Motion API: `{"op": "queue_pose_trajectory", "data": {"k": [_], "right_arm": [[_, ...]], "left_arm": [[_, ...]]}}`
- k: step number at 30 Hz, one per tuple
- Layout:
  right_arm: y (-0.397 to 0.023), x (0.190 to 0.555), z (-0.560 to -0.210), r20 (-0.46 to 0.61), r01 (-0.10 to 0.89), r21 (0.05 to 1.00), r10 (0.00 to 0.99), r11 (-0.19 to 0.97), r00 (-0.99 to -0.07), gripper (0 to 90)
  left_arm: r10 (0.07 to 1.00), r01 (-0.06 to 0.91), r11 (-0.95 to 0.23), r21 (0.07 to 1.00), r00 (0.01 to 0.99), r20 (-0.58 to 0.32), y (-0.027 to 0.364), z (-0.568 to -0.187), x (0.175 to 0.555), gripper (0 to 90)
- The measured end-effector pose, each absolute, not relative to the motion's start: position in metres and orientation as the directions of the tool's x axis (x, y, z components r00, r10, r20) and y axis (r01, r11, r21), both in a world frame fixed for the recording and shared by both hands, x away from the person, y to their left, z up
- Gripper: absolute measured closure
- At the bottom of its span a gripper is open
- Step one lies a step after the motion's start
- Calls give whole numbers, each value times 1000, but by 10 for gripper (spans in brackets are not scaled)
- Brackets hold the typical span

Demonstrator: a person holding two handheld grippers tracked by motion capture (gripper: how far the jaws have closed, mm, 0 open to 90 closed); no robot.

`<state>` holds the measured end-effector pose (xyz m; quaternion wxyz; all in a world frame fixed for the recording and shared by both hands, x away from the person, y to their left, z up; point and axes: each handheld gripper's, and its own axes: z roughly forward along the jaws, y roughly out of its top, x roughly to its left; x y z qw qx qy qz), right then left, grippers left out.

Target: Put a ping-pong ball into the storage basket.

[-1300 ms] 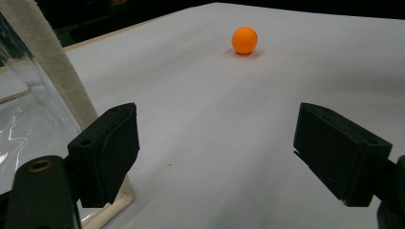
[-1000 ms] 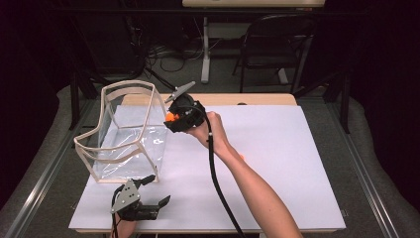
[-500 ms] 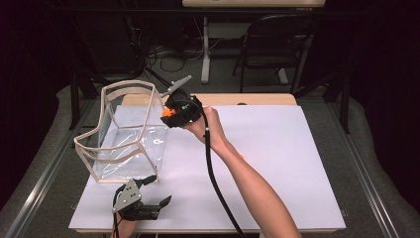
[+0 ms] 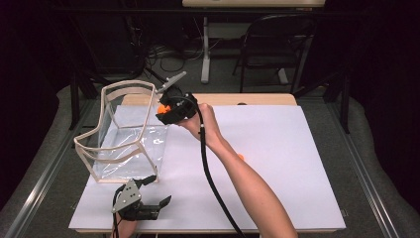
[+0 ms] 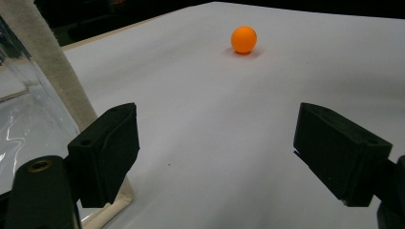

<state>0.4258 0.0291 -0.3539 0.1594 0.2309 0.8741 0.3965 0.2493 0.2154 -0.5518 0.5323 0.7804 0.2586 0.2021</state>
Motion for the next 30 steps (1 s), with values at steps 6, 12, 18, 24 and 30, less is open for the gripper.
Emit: {"op": "queue_pose_trajectory", "data": {"k": [6,12,18,24,30], "right_arm": [[33,426,-349,-98,274,770,532,576,-841,510],[35,425,-344,-104,266,774,529,575,-842,510],[37,426,-342,-105,264,776,529,573,-842,510],[40,427,-339,-105,259,779,527,570,-844,510],[44,428,-336,-108,250,783,520,569,-847,510]], "left_arm": [[617,187,-299,936,786,40,215,-552,249,157],[618,187,-300,936,785,41,215,-552,249,157],[616,187,-301,935,786,41,215,-551,249,157],[617,189,-300,935,786,39,215,-552,250,157],[619,192,-294,936,785,34,216,-552,250,157]]}}
